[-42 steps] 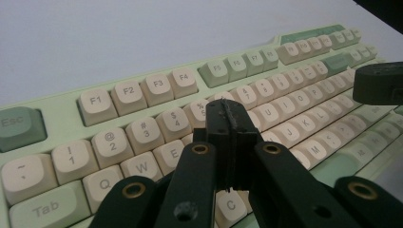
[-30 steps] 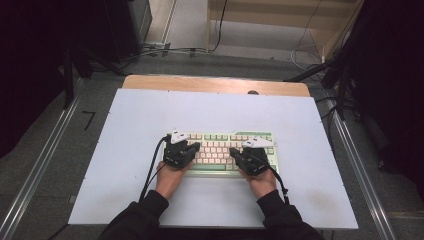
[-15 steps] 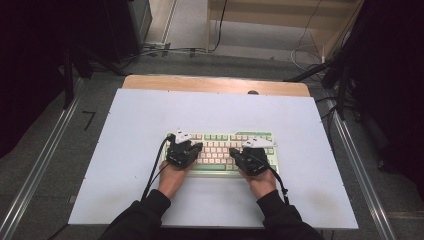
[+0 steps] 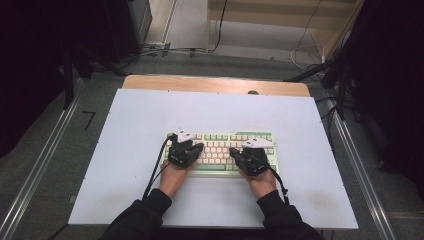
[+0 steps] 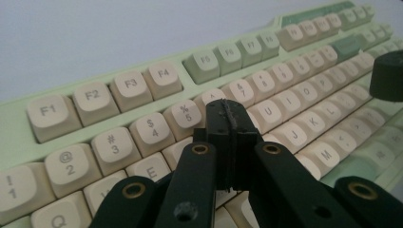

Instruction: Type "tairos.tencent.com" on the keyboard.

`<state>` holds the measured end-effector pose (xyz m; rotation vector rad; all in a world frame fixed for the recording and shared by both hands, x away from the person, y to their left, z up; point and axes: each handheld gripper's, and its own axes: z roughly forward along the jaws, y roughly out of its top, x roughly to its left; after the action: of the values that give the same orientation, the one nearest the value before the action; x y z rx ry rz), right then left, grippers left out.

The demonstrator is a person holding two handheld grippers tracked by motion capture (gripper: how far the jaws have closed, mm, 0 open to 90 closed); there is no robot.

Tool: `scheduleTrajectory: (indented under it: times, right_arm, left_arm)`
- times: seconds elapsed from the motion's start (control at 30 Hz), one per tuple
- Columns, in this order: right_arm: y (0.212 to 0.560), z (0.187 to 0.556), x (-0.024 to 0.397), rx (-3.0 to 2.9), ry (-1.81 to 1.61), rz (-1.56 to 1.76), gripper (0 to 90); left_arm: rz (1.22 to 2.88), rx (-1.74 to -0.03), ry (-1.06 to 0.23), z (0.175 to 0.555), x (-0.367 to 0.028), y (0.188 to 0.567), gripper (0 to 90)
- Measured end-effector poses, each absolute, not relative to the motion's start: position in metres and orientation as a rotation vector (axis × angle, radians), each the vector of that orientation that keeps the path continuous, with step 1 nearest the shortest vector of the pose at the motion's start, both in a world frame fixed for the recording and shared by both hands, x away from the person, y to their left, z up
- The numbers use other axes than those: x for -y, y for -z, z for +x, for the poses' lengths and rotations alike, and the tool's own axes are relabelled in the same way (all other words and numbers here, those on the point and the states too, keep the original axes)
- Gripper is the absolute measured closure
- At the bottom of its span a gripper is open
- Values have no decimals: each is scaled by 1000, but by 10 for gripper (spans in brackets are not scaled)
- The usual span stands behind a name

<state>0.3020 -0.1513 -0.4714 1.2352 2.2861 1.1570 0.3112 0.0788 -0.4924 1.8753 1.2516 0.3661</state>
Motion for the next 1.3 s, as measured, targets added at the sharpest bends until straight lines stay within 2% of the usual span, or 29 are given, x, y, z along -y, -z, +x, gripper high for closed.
scheduleTrajectory:
  times: [0.43,0.87,1.3]
  right_arm:
    - [471,301,151,-2287,-1157,1230,876]
    - [471,301,149,-2293,-1157,1221,875]
    - [471,301,148,-2297,-1163,1217,875]
  left_arm:
    - [1795,-1260,-418,306,-93,480,900]
    - [1785,-1309,-438,302,-111,484,900]
    - [1796,-1327,-440,302,-113,489,900]
